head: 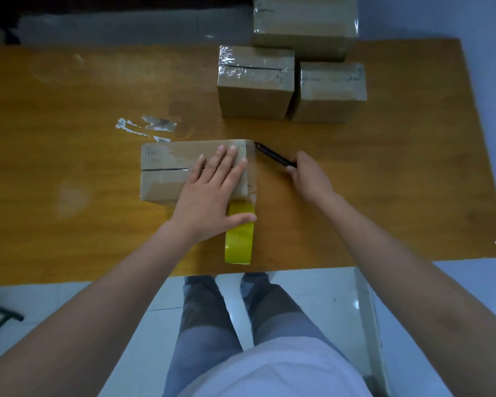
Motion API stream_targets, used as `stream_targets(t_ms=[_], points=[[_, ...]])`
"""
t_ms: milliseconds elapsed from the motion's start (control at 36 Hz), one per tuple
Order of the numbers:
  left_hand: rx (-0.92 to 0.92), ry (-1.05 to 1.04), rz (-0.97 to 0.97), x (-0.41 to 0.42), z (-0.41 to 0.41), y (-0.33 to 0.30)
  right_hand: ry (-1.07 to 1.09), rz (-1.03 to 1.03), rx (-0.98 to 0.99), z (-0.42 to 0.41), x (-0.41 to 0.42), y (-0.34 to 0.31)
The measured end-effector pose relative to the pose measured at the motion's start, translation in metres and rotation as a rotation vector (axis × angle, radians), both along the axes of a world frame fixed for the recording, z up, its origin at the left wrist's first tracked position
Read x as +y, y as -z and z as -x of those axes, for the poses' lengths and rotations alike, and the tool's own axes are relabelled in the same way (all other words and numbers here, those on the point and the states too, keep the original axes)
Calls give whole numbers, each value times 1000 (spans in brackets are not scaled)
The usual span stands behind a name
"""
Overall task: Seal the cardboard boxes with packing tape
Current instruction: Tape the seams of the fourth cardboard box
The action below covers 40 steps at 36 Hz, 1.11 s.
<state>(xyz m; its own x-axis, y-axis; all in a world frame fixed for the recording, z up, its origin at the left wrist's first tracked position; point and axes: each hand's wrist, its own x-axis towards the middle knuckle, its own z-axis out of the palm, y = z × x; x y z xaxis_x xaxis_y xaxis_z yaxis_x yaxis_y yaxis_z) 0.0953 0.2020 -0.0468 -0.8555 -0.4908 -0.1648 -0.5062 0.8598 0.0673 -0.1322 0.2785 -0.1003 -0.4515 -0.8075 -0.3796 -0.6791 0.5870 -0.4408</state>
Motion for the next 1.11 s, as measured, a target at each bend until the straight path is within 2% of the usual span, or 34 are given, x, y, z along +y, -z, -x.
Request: stream_targets(t_ms=[83,250,417,556,639,861,1111], points=[[-10,-8,-14,1,0,-4,38,15,-125,3,29,-13],[-39,-15,-17,4,1,-5,4,169,-190,-10,76,-49],[-75,-18,-27,3,2,-6,-109,397,-84,-15,106,-75],[-98,-21,-21,4,4,-9,-316,568,8,-20,111,-81],[-103,-25,-18,4,4,-10,-403,588,96,-22,105,-82],[-90,-33,-23,5,5,-9,-477,553,159,-28,93,-75],[-90,-34,-13,5,5,-8,-426,618,288,-38,97,-70]])
